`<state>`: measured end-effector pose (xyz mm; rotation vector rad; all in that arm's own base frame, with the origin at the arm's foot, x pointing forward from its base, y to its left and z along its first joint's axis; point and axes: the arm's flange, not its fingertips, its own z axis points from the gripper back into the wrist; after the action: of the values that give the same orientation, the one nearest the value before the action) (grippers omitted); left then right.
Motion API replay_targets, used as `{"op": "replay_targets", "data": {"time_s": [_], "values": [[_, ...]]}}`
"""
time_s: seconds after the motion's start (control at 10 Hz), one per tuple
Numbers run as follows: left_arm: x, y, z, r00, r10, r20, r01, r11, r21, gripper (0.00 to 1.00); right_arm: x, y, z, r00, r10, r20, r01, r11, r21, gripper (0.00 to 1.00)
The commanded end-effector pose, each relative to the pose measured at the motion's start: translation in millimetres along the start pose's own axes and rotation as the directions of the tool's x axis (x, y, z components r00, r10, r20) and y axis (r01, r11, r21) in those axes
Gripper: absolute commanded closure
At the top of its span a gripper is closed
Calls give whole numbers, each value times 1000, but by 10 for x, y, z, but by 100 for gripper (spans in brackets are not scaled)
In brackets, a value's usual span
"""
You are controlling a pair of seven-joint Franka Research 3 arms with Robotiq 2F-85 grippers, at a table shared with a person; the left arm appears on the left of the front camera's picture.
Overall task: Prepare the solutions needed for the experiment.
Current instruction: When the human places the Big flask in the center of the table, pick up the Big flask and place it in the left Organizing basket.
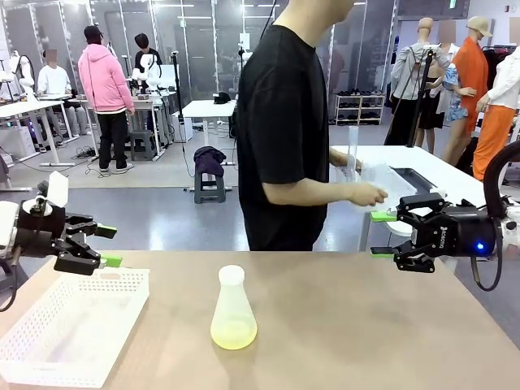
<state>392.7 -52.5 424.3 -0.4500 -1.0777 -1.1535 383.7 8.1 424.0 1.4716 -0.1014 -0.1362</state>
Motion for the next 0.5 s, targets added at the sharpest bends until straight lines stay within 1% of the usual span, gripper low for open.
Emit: {"op": "replay_targets", "data": {"time_s": [0.0, 0.1, 0.3, 0.4], "values": [[14, 37, -284, 1000, -11, 1, 11, 988, -154, 0, -7, 5, 2, 1000, 3, 0, -3, 1000, 4, 28], [15, 34, -394, 1000, -10, 5, 10, 974, -228, 0, -7, 5, 2, 1000, 3, 0, -3, 1000, 4, 28], [-27, -39, -725, 1000, -22, -17, 18, 968, -249, 0, -7, 5, 2, 1000, 3, 0, -3, 1000, 4, 28], [-34, -113, -969, 1000, -16, -19, 10, 956, -293, 0, -7, 5, 2, 1000, 3, 0, -3, 1000, 4, 28]]}}
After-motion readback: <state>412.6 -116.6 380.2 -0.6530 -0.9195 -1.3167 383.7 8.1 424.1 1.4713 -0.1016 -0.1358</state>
